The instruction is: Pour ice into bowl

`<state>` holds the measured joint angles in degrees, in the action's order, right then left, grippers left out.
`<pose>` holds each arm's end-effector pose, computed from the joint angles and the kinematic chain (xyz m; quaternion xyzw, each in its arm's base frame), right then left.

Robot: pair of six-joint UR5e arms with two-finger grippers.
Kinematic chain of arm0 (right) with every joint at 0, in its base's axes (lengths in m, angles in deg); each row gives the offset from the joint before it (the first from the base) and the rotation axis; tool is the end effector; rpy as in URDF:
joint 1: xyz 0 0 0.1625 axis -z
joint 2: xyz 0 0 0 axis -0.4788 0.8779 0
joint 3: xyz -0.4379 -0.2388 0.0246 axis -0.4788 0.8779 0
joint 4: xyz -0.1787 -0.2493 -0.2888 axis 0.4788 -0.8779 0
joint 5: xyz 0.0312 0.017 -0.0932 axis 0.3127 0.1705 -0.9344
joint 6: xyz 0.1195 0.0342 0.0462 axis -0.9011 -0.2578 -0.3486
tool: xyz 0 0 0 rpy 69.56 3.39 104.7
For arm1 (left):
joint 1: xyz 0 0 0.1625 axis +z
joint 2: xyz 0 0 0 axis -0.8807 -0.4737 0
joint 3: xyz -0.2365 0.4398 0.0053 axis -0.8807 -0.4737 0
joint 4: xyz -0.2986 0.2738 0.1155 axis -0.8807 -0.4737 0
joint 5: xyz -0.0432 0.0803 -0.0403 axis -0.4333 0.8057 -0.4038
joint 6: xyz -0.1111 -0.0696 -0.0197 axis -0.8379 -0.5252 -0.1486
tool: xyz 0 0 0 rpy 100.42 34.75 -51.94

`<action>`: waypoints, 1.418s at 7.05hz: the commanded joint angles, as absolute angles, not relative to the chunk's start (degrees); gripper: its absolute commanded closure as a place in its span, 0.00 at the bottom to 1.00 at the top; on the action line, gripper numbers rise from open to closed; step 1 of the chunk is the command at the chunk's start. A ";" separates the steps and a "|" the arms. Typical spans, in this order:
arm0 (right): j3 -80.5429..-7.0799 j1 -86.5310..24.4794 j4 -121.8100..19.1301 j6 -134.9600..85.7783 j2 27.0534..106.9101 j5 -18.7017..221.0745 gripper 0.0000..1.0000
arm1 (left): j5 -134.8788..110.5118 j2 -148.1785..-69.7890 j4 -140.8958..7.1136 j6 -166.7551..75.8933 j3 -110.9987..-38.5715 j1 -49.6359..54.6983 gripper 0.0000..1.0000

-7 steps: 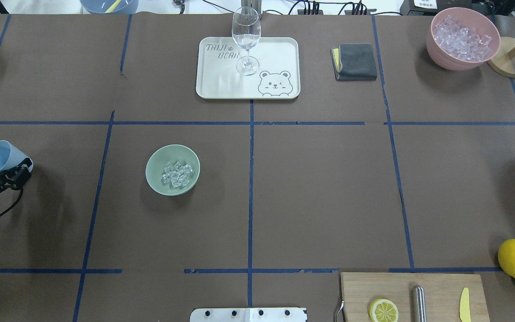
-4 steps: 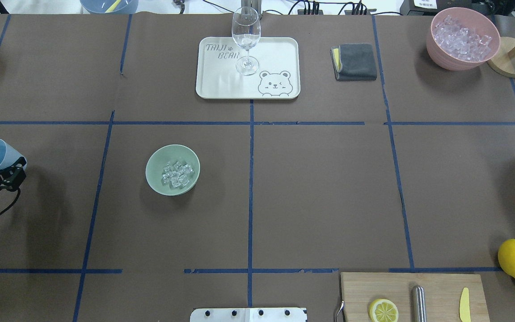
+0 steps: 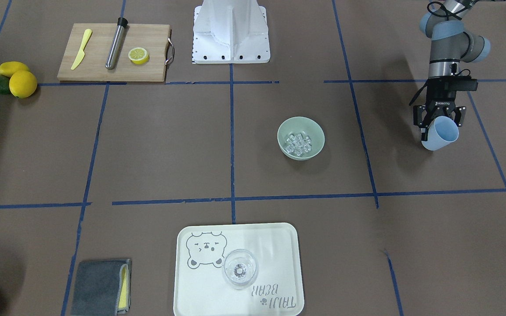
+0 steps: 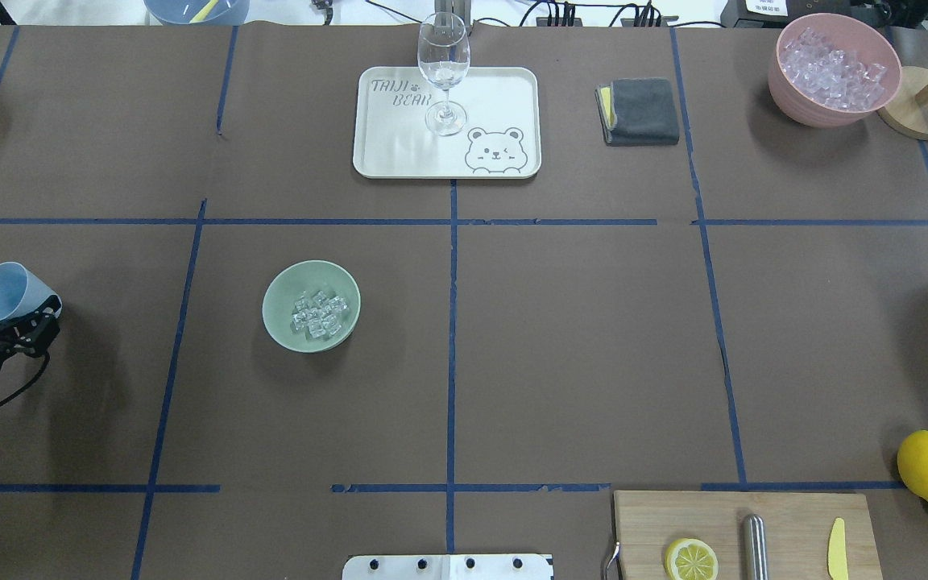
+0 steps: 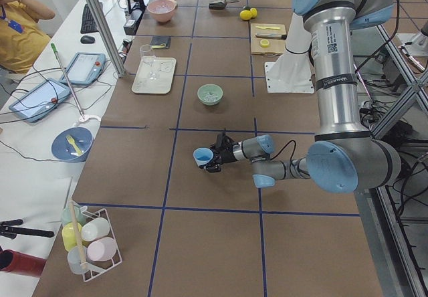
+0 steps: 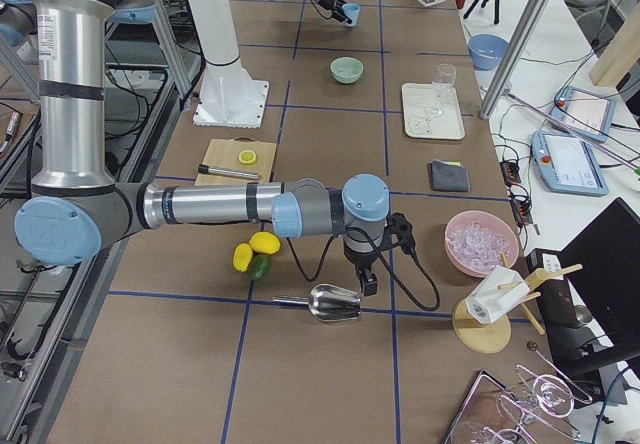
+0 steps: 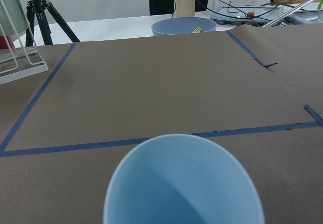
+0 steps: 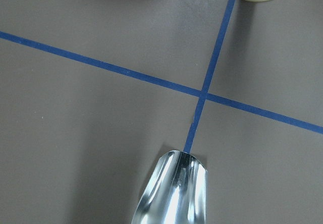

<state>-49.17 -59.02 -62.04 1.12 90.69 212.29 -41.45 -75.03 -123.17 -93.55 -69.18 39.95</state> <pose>0.0211 -0.4800 0.7096 0.0813 -0.3707 -0.1171 0.9177 0.2821 -0.3464 0.7328 0.4650 0.3335 -0.1389 0.8082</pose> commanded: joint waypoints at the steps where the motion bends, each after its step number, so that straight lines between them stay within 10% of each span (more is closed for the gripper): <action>1: -49.25 -59.02 -62.04 1.05 90.69 212.29 0.00 | -41.36 -74.98 -123.32 -93.54 -69.33 40.02 0.00; 10: -49.43 -59.02 -62.04 0.88 90.25 212.46 0.00 | -49.67 -73.92 -128.33 -74.78 -76.52 25.91 0.00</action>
<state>-49.40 -59.02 -62.04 0.88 90.38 212.40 -45.56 -73.84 -128.25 -79.38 -74.81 30.83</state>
